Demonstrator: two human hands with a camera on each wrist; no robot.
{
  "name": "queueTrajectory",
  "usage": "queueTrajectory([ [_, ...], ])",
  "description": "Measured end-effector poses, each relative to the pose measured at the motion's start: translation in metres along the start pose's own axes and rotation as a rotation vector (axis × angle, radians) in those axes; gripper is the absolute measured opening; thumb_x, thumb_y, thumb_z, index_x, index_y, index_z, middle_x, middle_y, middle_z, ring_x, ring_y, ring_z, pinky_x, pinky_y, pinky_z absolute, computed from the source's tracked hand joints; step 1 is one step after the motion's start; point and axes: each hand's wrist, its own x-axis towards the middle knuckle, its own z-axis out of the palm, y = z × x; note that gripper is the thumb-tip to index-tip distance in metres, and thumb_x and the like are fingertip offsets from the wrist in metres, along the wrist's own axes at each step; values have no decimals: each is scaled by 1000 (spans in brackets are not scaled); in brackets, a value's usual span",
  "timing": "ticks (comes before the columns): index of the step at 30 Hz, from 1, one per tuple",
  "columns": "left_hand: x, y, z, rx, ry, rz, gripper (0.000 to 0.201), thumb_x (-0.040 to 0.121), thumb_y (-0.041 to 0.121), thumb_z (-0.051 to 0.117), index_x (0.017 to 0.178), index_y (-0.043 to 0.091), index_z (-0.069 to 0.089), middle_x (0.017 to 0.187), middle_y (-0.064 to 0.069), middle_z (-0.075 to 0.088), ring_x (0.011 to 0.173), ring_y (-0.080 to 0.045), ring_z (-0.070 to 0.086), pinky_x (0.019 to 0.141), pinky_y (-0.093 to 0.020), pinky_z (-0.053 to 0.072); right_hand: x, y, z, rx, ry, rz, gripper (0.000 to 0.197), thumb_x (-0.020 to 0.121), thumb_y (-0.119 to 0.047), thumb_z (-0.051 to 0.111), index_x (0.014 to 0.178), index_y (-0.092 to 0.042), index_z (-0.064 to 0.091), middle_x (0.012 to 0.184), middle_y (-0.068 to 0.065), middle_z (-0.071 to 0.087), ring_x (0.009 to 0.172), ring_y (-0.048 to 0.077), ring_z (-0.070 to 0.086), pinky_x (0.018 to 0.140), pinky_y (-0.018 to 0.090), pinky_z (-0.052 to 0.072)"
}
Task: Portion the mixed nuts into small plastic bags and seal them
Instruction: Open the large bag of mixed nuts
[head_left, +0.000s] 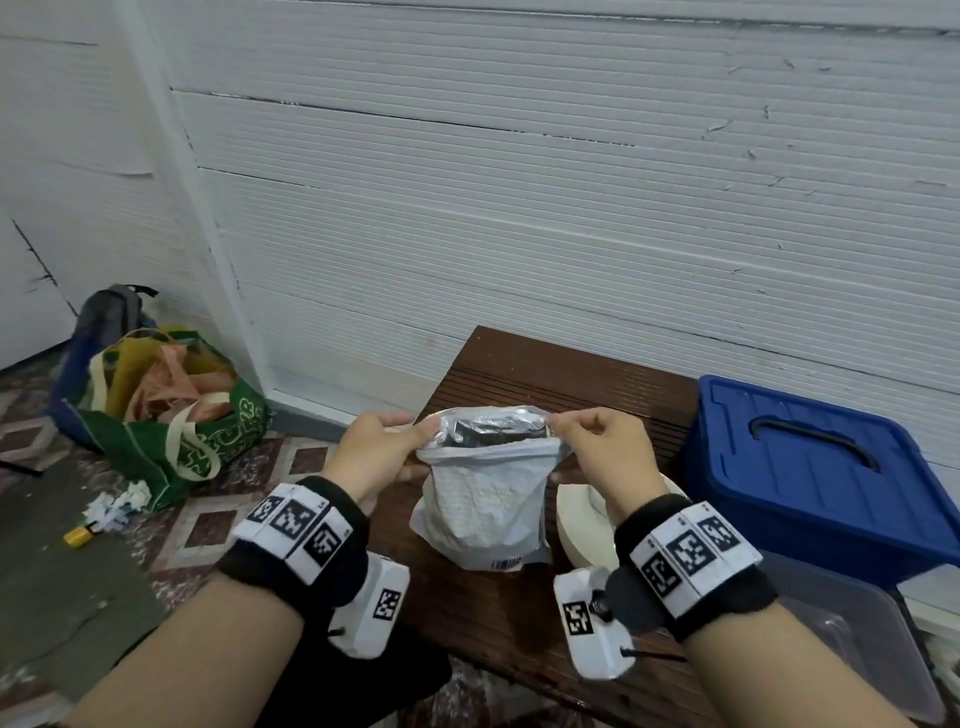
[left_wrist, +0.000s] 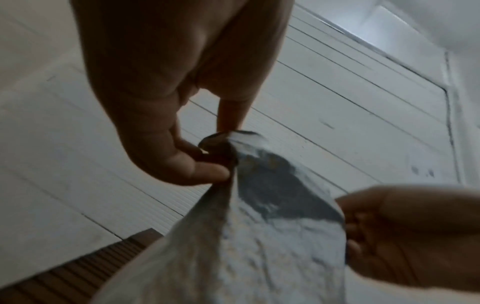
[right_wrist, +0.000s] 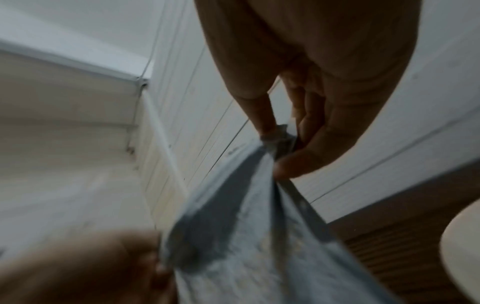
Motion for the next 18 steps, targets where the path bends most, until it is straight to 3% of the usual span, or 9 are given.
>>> queueTrajectory([
  [4, -1, 3, 5, -279, -30, -144, 25, 94, 2, 56, 116, 4, 47, 94, -16, 62, 79, -23, 62, 71, -38, 53, 1, -3, 0, 401, -82, 239, 16, 92, 3, 56, 106, -4, 51, 102, 19, 60, 70, 25, 64, 59, 37, 59],
  [7, -3, 1, 5, -510, -87, -266, 12, 97, -3, 45, 106, 3, 51, 93, -17, 61, 81, -27, 61, 83, -45, 46, 3, 3, -3, 632, -121, 376, 20, 92, 8, 50, 109, -2, 47, 101, 21, 60, 79, 29, 64, 50, 38, 58],
  [9, 0, -2, 3, -612, -102, -302, 20, 99, -3, 39, 111, 0, 54, 96, -19, 60, 83, -26, 59, 83, -43, 47, 3, 7, -4, 717, -135, 431, 19, 93, 10, 48, 105, -4, 46, 100, 21, 59, 79, 31, 64, 46, 36, 56],
  [12, 8, -3, 3, -638, -125, -312, 31, 97, -7, 34, 124, -9, 49, 102, -25, 62, 89, -30, 62, 68, -42, 57, 4, 13, -2, 780, -153, 457, 19, 94, 11, 43, 98, -7, 43, 99, 18, 57, 79, 32, 62, 43, 37, 55],
  [15, 13, -4, 10, -599, -148, -342, 38, 97, -8, 30, 131, -15, 43, 108, -31, 59, 95, -36, 60, 79, -51, 46, 2, 20, 8, 849, -154, 477, 23, 97, 8, 37, 108, -12, 37, 92, 14, 57, 73, 26, 57, 39, 30, 52],
  [18, 14, -2, 18, -578, -143, -340, 35, 99, -8, 26, 126, -9, 46, 104, -32, 57, 104, -37, 58, 84, -52, 46, 1, 28, 16, 880, -135, 461, 33, 97, 8, 36, 115, -19, 32, 88, 12, 58, 63, 21, 52, 34, 23, 45],
])
